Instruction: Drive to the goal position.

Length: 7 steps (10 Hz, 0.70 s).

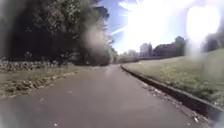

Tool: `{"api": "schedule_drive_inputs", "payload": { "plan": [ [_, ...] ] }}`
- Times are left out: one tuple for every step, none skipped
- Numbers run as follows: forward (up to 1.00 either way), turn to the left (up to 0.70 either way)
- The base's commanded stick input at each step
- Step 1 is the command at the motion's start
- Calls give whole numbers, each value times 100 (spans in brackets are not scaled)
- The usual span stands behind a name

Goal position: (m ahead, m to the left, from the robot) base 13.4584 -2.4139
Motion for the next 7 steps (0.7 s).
{"api": "schedule_drive_inputs", "payload": {
  "plan": [
    [45,0],
    [45,0],
    [45,0],
    [45,0],
    [45,0],
    [45,0],
    [45,0]
  ]
}}
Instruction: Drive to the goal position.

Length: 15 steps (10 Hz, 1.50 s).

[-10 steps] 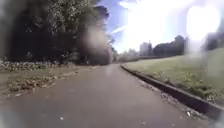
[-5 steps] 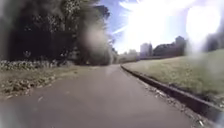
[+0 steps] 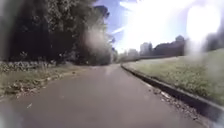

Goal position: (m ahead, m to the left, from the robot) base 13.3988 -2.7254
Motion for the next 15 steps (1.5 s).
{"api": "schedule_drive_inputs", "payload": {
  "plan": [
    [45,0],
    [45,0],
    [45,0],
    [45,0],
    [45,0],
    [45,0],
    [45,0],
    [45,0],
    [45,0],
    [45,0],
    [45,0],
    [45,0],
    [45,0],
    [45,0],
    [45,0]
  ]
}}
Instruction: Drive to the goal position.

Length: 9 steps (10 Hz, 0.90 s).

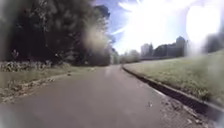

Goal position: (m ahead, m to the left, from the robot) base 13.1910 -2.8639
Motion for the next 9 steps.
{"api": "schedule_drive_inputs", "payload": {
  "plan": [
    [45,0],
    [45,0],
    [45,0],
    [45,0],
    [45,0],
    [45,0],
    [45,0],
    [45,0],
    [45,0]
  ]
}}
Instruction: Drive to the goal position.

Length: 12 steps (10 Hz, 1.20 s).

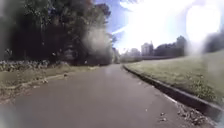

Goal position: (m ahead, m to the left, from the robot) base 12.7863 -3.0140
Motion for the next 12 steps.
{"api": "schedule_drive_inputs", "payload": {
  "plan": [
    [45,0],
    [45,0],
    [45,0],
    [45,0],
    [45,0],
    [45,0],
    [45,0],
    [45,0],
    [45,0],
    [45,0],
    [45,0],
    [45,0]
  ]
}}
